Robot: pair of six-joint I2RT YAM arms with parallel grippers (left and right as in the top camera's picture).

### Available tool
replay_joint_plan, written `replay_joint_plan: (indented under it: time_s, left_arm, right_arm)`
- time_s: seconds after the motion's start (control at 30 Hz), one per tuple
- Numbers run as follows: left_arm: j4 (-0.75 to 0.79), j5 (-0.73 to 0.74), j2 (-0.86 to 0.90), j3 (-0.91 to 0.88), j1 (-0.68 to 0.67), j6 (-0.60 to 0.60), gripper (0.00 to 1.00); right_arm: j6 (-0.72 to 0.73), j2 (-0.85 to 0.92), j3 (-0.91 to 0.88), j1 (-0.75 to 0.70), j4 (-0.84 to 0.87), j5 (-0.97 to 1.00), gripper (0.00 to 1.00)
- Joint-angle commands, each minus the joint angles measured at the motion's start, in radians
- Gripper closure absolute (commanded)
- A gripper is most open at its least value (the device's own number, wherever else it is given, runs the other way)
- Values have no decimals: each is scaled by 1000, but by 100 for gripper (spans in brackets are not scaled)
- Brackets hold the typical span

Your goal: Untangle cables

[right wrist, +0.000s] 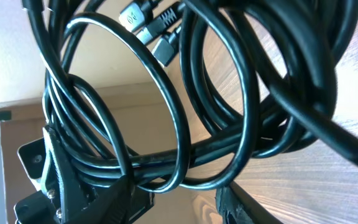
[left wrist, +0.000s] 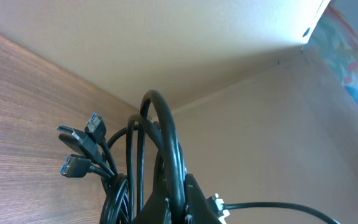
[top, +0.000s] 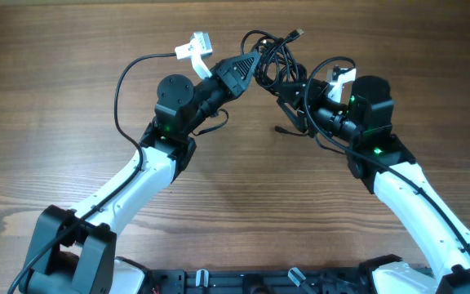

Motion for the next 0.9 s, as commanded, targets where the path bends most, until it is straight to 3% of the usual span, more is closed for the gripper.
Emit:
replay_joint_plan:
  time_s: [0.0, 0.03, 0.13, 0.33, 0.57, 0.67, 0.87]
  left_arm:
    - [16, -37, -15, 6, -6, -55, 96]
    - [16, -40, -15, 6, -6, -63, 96]
    - [16, -40, -15, 6, -24, -100, 96]
    - [15, -40, -15, 6, -53, -100, 96]
    - [15, -97, -15, 6, -89, -119, 96]
    - [15, -116, -15, 6, -90, -194, 96]
    - [16, -152, -15, 6, -129, -201, 96]
  right_arm:
    - [45, 2, 12, 27, -1, 40, 55]
    - [44, 2, 12, 31, -2, 53, 55]
    - [44, 2, 12, 31, -21, 135, 71]
    - [98, 2, 12, 31, -24, 211, 80]
    - [327, 2, 12, 31, -56, 219, 78]
    - [339, 2, 12, 31, -61, 220, 76]
    - [430, 2, 12, 31, -65, 229, 69]
